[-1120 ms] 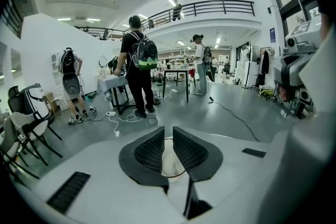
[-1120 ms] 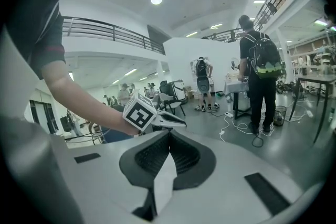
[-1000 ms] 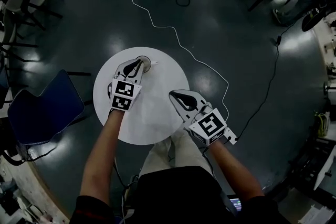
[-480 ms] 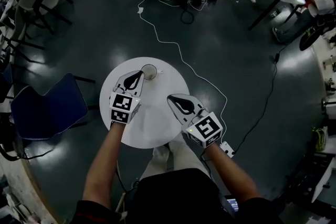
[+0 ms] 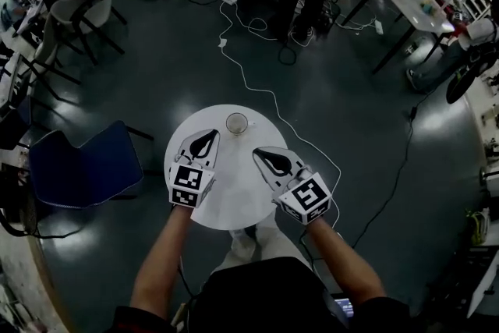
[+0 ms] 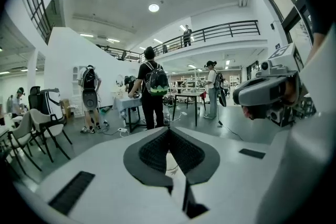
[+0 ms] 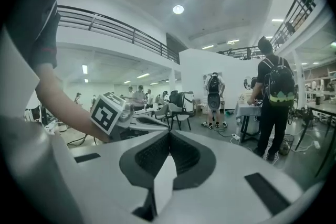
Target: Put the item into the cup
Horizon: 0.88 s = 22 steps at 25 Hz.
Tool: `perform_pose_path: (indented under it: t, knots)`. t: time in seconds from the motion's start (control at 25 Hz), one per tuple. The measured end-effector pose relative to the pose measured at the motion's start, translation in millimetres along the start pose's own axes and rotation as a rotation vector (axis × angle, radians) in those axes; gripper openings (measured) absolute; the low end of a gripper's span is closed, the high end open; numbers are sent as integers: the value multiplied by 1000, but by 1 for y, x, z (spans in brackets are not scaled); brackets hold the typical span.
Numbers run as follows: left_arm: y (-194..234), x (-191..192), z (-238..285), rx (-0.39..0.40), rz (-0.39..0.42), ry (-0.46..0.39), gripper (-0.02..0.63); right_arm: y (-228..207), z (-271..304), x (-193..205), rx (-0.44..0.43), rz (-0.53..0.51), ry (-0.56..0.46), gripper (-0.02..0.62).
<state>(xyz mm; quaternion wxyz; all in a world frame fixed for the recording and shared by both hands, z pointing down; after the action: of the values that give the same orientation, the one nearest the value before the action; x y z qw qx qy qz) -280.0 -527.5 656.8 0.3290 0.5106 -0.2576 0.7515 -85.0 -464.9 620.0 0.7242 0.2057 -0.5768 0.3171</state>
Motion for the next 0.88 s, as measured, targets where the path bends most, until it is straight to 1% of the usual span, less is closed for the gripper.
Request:
perform_pose_path:
  t: [0.24, 0.48, 0.64, 0.88]
  knots:
    - [-3, -19, -59, -10, -17, -49, 15, 26, -3, -31, 15, -33, -30, 17]
    - [-8, -30, -109, 12, -13, -85, 15, 53, -4, -57, 27, -69, -51, 17]
    - [-14, -35, -126, 38, -12, -101, 15, 63, -5, -69, 27, -89, -60, 17]
    - [-9, -43, -143, 60, 8, -92, 15, 74, -1, -86, 28, -98, -76, 17]
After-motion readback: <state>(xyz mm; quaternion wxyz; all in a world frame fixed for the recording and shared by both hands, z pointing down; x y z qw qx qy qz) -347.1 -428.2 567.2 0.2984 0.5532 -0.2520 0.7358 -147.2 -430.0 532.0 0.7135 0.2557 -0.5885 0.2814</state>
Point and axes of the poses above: the fingertips, and each gripper's own axes: z forward along the fingers, y to its left, x out of its underside, the point moved 9 cm from there along -z, backward along the fingers, and after that the axes turned 1 degree about y, right-handed, at the moved point
